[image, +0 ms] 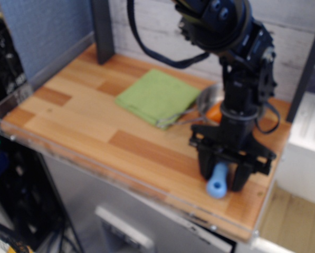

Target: Put the spoon to the left side of the table.

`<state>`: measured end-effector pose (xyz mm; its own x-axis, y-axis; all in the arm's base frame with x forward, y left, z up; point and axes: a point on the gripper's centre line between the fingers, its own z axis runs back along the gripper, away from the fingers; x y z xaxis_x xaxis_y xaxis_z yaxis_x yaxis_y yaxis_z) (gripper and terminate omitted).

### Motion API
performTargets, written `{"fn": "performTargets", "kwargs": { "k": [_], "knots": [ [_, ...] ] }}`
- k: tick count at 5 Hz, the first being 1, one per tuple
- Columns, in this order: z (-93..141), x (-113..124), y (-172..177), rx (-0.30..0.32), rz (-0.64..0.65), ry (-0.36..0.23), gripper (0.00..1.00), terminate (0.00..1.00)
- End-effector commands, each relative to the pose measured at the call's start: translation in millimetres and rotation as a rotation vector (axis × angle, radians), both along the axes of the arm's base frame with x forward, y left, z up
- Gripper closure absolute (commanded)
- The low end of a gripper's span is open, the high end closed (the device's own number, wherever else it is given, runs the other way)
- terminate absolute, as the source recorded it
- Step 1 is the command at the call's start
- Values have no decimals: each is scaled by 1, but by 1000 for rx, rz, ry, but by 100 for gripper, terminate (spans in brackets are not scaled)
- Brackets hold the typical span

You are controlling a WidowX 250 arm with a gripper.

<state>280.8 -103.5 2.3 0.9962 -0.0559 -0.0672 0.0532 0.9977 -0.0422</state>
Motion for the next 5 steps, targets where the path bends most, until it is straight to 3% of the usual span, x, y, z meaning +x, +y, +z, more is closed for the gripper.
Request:
{"fn": "performTargets", "kwargs": {
  "k": [1,2,3,4,5],
  "knots": [
    [24,-4,-4,-6,-64,-60,100,0],
    [74,-2,-9,-68,-146,-163,100,0],
    [124,1,13,-98,-207,-304,100,0],
    [164,21,64,-101,-150,-328,100,0],
    [166,43,113,-38,-84,-277,100,0]
  ]
}}
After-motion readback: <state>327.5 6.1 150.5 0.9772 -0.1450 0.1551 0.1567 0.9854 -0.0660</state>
